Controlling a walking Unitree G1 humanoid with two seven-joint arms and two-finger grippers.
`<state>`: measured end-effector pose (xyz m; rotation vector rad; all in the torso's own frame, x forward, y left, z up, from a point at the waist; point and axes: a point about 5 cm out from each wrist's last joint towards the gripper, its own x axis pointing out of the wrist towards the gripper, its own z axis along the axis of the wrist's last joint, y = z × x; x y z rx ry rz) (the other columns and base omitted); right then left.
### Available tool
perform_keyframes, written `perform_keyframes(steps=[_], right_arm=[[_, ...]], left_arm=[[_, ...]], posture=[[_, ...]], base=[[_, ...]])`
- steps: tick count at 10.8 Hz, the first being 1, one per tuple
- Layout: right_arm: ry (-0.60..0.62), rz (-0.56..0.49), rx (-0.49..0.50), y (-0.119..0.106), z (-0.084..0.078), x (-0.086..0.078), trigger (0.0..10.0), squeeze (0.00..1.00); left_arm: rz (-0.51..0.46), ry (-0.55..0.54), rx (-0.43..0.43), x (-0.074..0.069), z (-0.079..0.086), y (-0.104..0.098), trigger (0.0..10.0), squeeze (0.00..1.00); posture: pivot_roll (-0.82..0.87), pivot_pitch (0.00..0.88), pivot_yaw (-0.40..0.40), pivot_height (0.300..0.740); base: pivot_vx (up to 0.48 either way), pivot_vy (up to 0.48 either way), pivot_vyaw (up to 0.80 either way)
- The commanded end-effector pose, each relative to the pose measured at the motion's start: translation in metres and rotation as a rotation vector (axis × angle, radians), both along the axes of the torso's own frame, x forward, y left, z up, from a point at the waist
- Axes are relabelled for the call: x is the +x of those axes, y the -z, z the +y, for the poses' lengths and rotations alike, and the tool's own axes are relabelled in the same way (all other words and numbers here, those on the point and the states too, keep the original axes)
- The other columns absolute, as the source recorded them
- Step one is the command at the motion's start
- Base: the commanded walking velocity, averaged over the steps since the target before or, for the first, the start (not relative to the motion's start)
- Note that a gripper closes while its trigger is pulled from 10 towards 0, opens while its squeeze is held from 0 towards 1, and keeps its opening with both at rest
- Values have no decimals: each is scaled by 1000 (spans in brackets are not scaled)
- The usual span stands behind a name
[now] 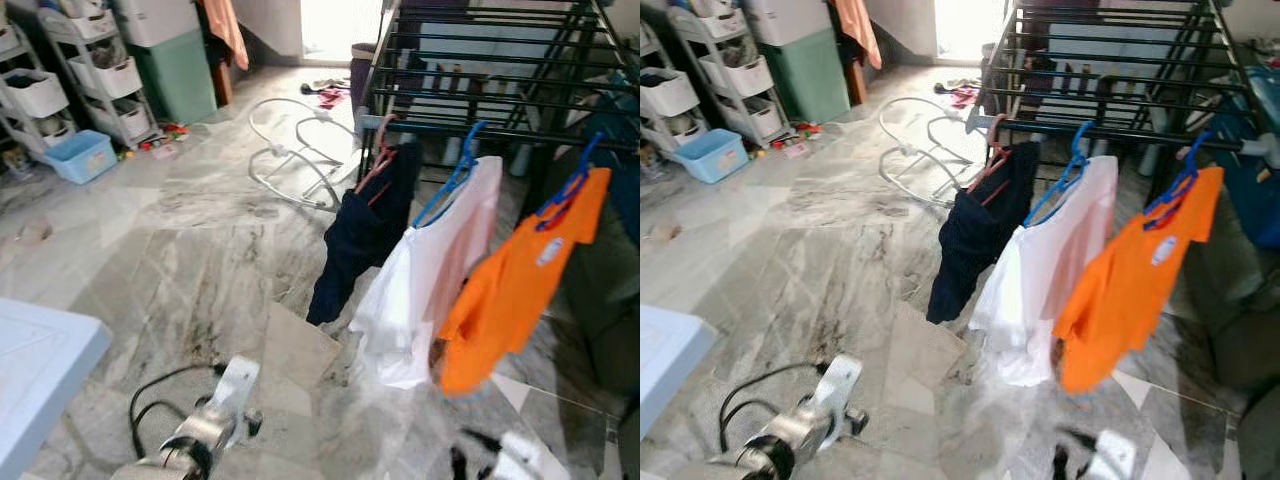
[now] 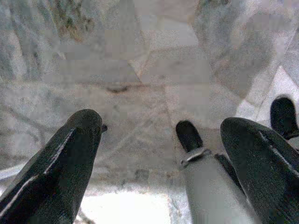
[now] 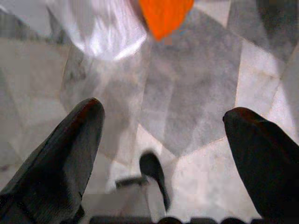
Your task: Hang hanger
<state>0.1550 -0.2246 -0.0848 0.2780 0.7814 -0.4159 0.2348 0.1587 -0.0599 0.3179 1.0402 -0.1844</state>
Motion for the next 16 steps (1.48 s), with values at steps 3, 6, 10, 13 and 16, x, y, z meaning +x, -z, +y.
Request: perform_keyframes(steps=[3, 6, 10, 13, 16], right_arm=[[-166, -108, -6, -20, 21, 49, 10000, 0], [-218, -79, 25, -11, 41, 37, 10000, 0], [-255, 14, 18, 2, 38, 13, 10000, 0], [-234, 62, 36, 7, 40, 2, 10000, 0], [-183, 69, 56, 9, 39, -1, 10000, 0]], left_arm=[[-30, -80, 99, 0, 32, -3, 10000, 0], [-67, -44, 39, 13, 5, -9, 10000, 0], [-28, -16, 98, 4, 45, -8, 10000, 0], [-1, 24, 152, -3, 62, -7, 10000, 0], [-32, -118, 29, 1, 44, -6, 10000, 0]], posture=[[-1, 0, -4, 740], [29, 0, -34, 740], [3, 0, -44, 740], [-12, 0, -31, 740], [2, 0, -29, 740]], base=[[0, 0, 0], [0, 0, 0], [0, 0, 197], [0, 0, 521], [0, 0, 0]])
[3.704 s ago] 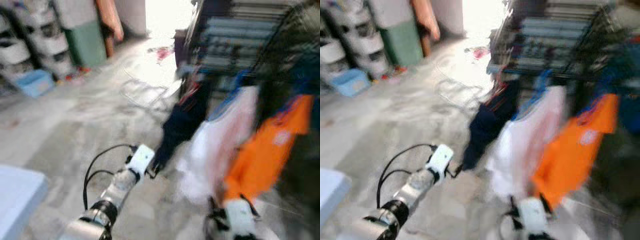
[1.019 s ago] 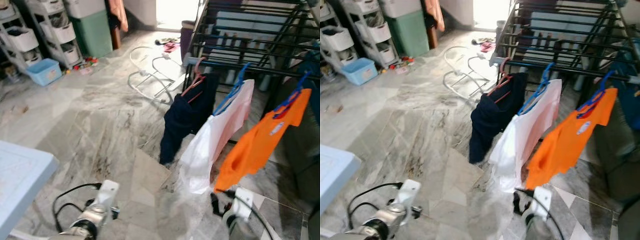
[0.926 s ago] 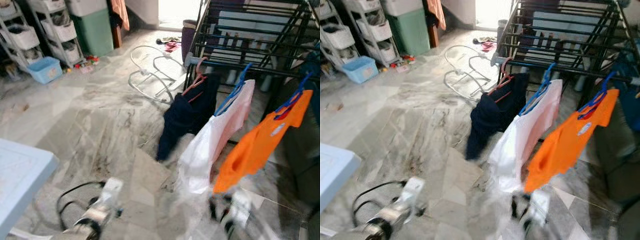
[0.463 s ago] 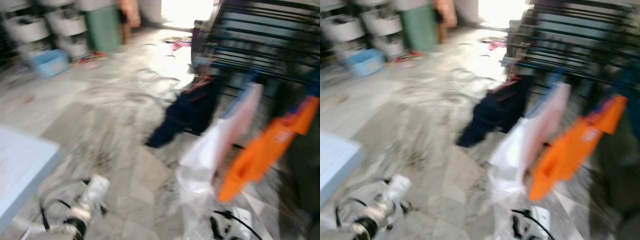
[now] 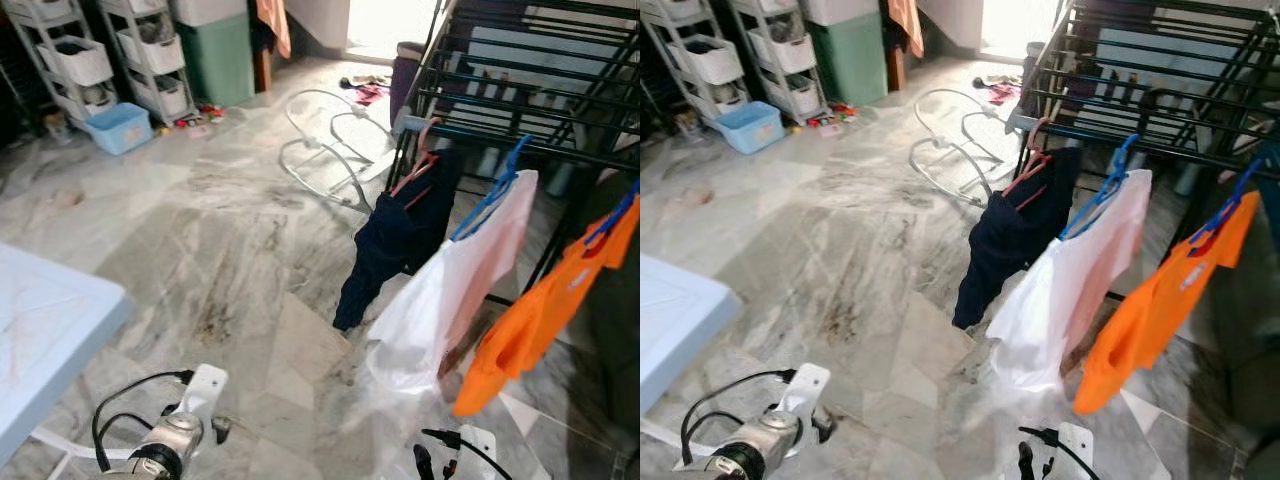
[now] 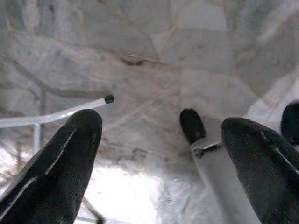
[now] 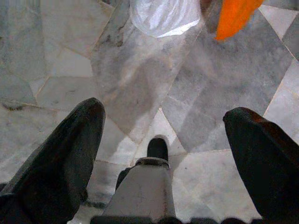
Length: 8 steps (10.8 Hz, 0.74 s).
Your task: Hang hanger
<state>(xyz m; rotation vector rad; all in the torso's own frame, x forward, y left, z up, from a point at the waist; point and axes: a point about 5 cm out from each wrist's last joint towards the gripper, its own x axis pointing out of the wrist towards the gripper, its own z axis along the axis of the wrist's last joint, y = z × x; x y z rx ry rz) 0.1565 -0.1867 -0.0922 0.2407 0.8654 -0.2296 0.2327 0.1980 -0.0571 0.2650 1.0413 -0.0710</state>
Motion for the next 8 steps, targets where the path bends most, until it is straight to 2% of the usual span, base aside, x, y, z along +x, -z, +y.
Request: perform_keyframes(steps=[1, 2, 4, 6, 8], right_arm=[[41, -2, 6, -1, -6, 1, 10000, 0], [63, -25, -1, -5, -15, 8, 10000, 0], [72, -60, -12, -11, -23, 17, 10000, 0], [76, -84, -11, -13, -21, 21, 10000, 0], [42, -89, 15, -10, -4, 18, 10000, 0]], left_arm=[[-25, -42, -37, 7, -4, -4, 10000, 0], [-24, -76, -81, 10, -13, -4, 10000, 0], [-9, -88, -84, 5, -16, -1, 10000, 0], [27, -36, -42, -7, -13, 6, 10000, 0], [57, 3, 16, -19, -6, 13, 10000, 0]], posture=[[8, 0, -29, 740], [6, 0, -28, 740], [-1, 0, -27, 740], [-12, 0, -29, 740], [-13, 0, -27, 740]], base=[[0, 0, 0], [0, 0, 0], [0, 0, 0], [0, 0, 0], [0, 0, 0]])
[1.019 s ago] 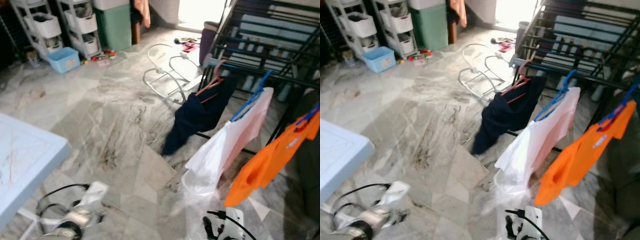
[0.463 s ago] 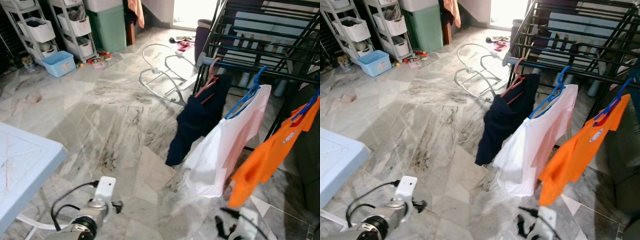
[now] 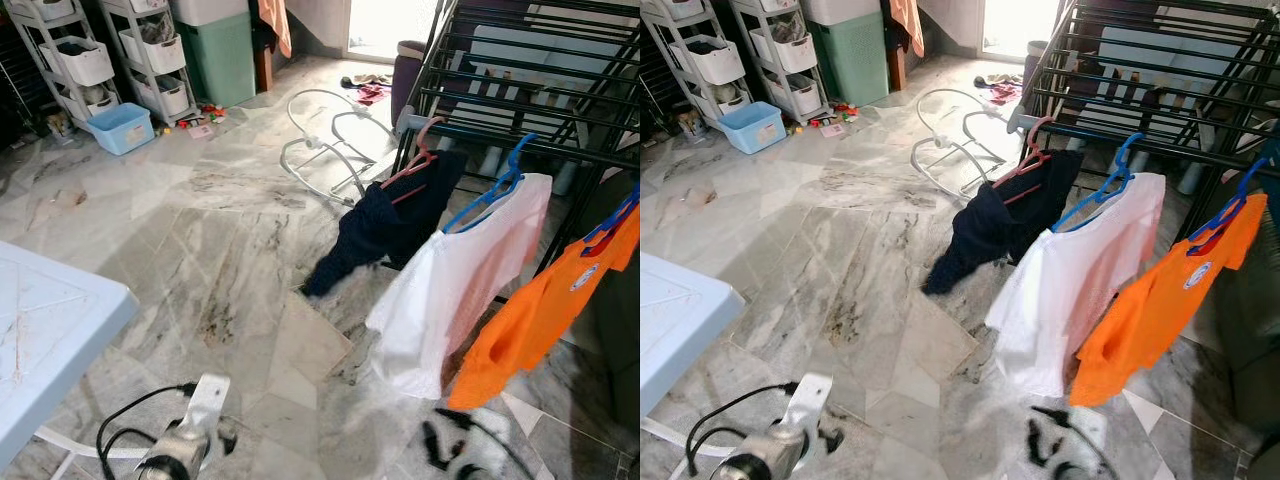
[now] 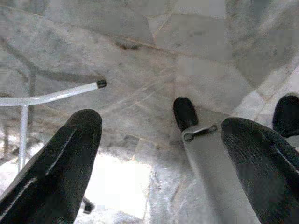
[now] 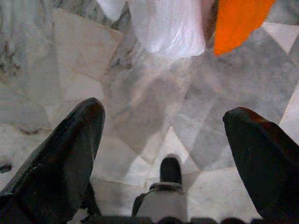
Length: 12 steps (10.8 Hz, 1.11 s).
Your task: Hang hanger
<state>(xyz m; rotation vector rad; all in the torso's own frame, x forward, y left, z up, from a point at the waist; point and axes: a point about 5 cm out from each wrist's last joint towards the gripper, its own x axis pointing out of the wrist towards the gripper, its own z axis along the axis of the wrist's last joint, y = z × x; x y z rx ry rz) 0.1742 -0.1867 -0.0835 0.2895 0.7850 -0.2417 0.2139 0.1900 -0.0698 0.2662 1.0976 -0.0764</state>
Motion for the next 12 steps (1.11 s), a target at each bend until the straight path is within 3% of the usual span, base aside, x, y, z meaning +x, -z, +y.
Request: perform_keyframes(steps=[1, 3, 7, 12], right_arm=[[4, -2, -9, 0, -1, -1, 10000, 0], [22, 12, -7, 2, 1, -5, 10000, 0], [72, 11, 3, 4, 4, -10, 10000, 0], [66, 8, -20, 3, -3, -10, 10000, 0]], left_arm=[[4, 16, 19, -2, 2, 1, 10000, 0], [-10, 58, 46, 6, 9, -5, 10000, 0], [-23, 130, 51, 11, -4, -6, 10000, 0], [-17, 115, 29, 10, -7, -5, 10000, 0]], posture=[[-13, 0, -14, 740], [-22, 0, 13, 740], [-67, 0, 56, 740], [-61, 0, 29, 740]], base=[[0, 0, 0], [0, 0, 0], [0, 0, 0], [0, 0, 0]])
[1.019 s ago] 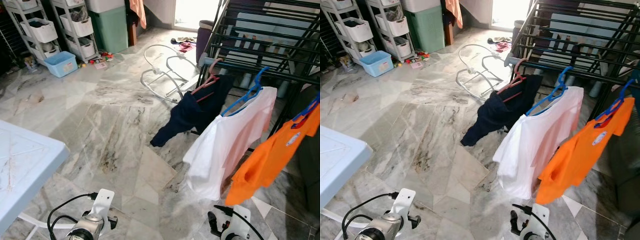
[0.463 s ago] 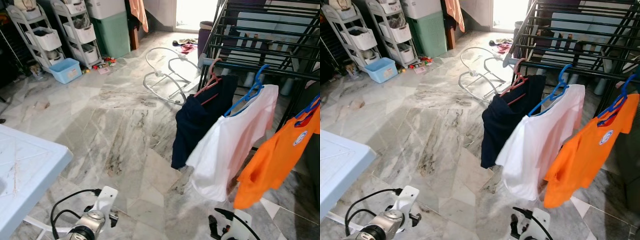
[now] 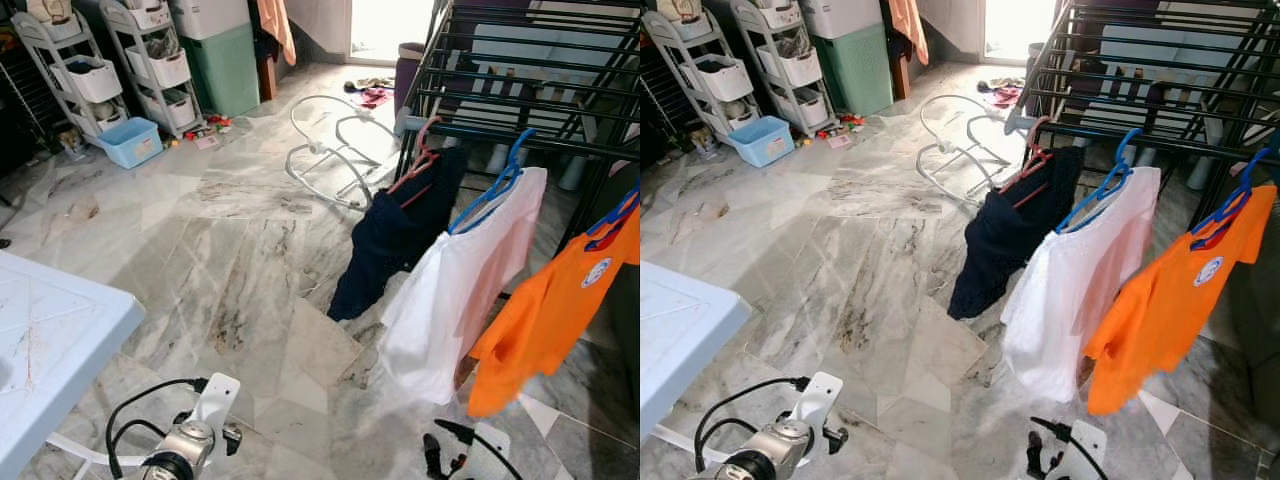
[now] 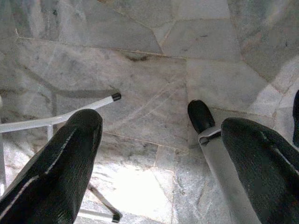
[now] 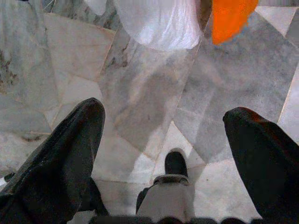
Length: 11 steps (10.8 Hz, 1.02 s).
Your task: Hang hanger
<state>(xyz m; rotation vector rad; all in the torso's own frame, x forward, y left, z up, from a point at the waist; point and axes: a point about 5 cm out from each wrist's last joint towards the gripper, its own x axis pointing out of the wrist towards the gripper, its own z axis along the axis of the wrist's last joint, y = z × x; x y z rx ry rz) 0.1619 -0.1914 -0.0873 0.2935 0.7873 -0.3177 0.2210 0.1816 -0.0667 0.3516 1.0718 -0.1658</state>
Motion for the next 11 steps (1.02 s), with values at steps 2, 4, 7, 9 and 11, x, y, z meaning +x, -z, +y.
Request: perform_keyframes(steps=[2, 4, 7, 9, 11], right_arm=[[-5, -5, 15, -1, 2, 4, 10000, 0], [-13, 10, 18, 0, 3, 3, 10000, 0], [-10, 25, 20, 2, 3, -2, 10000, 0], [-10, 40, 15, 4, 2, -6, 10000, 0], [-12, 49, 13, 5, 2, -8, 10000, 0]], left_arm=[[-5, 2, -7, 3, 0, -2, 10000, 0], [-4, 8, -4, 3, 0, -2, 10000, 0], [2, 40, 21, 3, 0, -2, 10000, 0], [1, 59, 31, 4, 0, -2, 10000, 0], [0, 75, 36, 4, 0, -2, 10000, 0]], posture=[[-49, 0, 20, 740], [-43, 0, 18, 740], [-50, 0, 25, 740], [-55, 0, 22, 740], [-57, 0, 21, 740]], base=[[0, 0, 0], [0, 0, -284], [-356, 0, -156], [-326, 0, 0], [-126, 0, 0]])
